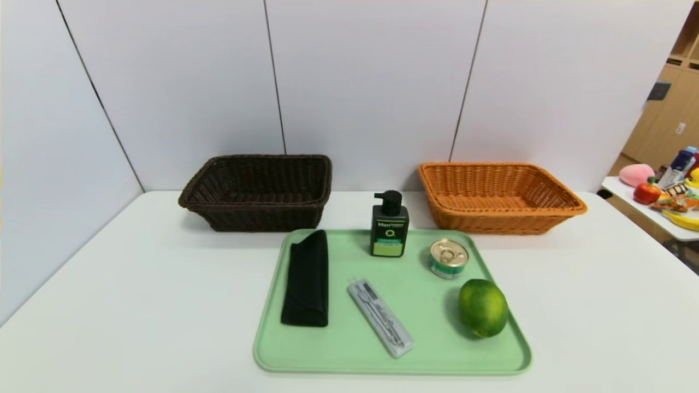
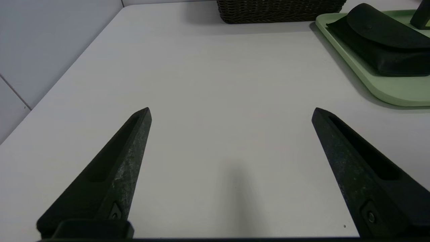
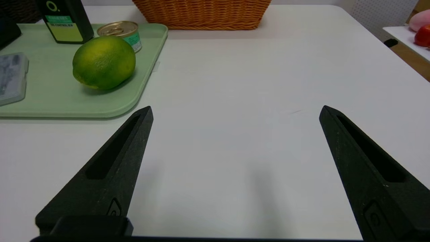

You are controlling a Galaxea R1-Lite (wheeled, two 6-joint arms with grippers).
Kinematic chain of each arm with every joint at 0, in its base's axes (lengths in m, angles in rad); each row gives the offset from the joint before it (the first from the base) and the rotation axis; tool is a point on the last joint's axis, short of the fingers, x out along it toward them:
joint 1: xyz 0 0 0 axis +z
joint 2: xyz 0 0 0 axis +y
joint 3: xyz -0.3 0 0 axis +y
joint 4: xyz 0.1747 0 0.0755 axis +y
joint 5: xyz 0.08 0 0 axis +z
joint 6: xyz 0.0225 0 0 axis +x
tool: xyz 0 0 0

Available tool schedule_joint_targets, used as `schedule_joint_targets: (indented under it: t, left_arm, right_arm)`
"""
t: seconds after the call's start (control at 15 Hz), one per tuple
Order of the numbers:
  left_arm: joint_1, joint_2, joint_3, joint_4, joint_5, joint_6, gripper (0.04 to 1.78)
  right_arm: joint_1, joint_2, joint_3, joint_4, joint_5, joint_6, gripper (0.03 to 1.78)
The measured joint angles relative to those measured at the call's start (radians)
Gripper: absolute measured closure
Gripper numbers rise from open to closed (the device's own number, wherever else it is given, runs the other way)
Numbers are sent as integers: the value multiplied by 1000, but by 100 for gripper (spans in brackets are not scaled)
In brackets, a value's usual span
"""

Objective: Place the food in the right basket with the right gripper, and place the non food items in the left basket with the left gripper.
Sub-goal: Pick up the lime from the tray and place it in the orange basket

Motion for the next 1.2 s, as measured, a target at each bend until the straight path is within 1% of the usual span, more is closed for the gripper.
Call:
schedule_joint_targets:
  t: [0.13,0.27,0.33,0.47,0.53,0.6,0.67,0.8,1.07,1.2]
  left_arm:
    - [0,0,-8,0,0,6,13]
    - [0,1,-53,24,-20,5,13]
    - [0,5,-111,59,-50,5,13]
    - [-1,39,-230,150,-141,6,13]
    - [-1,78,-283,178,-183,8,13]
    - [-1,129,-328,173,-205,9,13]
    - [-1,197,-370,150,-215,10,13]
    - [-1,374,-453,65,-227,11,13]
    - [-1,743,-600,-147,-237,25,13]
    - [-1,899,-639,-228,-237,50,13]
  right_arm:
    - [0,0,-5,-6,6,-39,10]
    - [0,1,-49,10,23,-47,10]
    - [0,7,-110,36,47,-47,10]
    - [0,51,-264,100,122,-50,10]
    - [1,90,-327,127,157,-50,10]
    - [6,143,-386,134,184,-51,10]
    - [16,203,-433,128,197,-50,10]
    - [51,343,-515,71,215,-52,10]
    - [93,660,-650,-67,226,-77,10]
    - [106,831,-749,-91,226,-68,10]
